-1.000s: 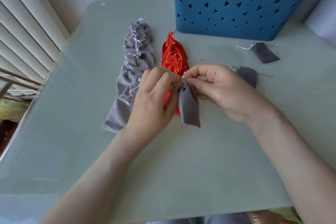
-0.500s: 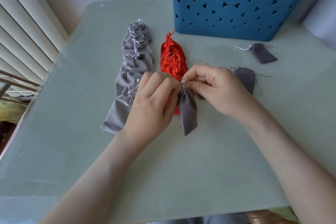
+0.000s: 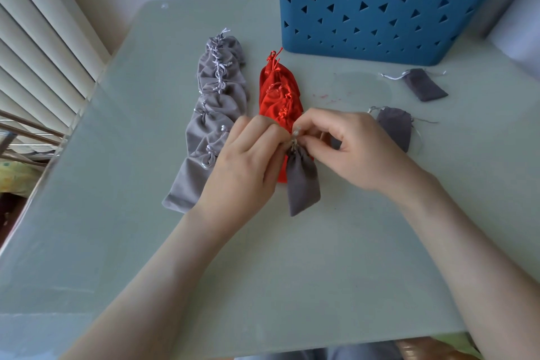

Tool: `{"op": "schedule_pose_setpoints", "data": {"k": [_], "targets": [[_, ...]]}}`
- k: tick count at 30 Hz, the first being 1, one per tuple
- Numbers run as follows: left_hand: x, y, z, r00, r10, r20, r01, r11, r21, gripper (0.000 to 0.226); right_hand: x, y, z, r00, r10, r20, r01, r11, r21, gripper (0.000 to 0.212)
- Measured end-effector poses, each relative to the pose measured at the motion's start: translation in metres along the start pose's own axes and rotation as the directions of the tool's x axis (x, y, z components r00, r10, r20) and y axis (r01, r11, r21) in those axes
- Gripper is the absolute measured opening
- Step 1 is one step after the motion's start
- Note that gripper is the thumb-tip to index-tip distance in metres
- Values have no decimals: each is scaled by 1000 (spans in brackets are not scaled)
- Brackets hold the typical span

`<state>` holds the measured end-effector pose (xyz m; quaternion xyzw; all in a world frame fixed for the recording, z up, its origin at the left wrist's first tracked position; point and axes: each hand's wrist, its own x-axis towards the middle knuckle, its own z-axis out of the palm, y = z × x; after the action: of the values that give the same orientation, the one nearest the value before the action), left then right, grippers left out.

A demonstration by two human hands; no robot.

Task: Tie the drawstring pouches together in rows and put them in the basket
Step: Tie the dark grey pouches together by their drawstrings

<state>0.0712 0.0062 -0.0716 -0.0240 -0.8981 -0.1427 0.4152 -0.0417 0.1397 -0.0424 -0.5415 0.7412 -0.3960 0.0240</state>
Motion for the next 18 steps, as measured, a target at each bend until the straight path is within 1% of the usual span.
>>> {"op": "schedule_pose_setpoints", "data": {"k": [2, 4, 8, 10, 12, 16, 17, 18], "targets": [[-1, -1, 2, 999, -39, 3, 39, 999, -11, 18, 0, -1, 1, 1000, 9, -6, -9, 1000, 9, 9], [-1, -1, 4, 994, -107, 10, 107, 994, -36, 17, 1, -3, 2, 1000, 13, -14, -12, 1000, 26, 8], [0, 2, 4, 958, -286, 26, 287, 944, -166, 13, 1, -2, 5, 999, -5, -54, 5, 1000, 7, 8], [1, 1, 3, 901, -428, 75, 429, 850, -305, 5, 1, -1, 5, 997, 0, -72, 0, 1000, -3, 8], [3, 2, 2, 842, -514, 163, 531, 737, -419, 10, 1, 0, 5, 997, 4, -81, -5, 1000, -15, 8], [6, 7, -2, 799, -541, 263, 589, 616, -523, 13, 1, 2, 5, 995, 25, -92, -24, 1000, 3, 7], [6, 8, -2, 791, -552, 266, 596, 593, -541, 12, 1, 2, 5, 995, 28, -96, -28, 1000, 6, 7], [6, 8, -2, 791, -560, 246, 591, 594, -546, 9, 1, 1, 5, 995, 30, -97, -30, 1000, 3, 6]]}}
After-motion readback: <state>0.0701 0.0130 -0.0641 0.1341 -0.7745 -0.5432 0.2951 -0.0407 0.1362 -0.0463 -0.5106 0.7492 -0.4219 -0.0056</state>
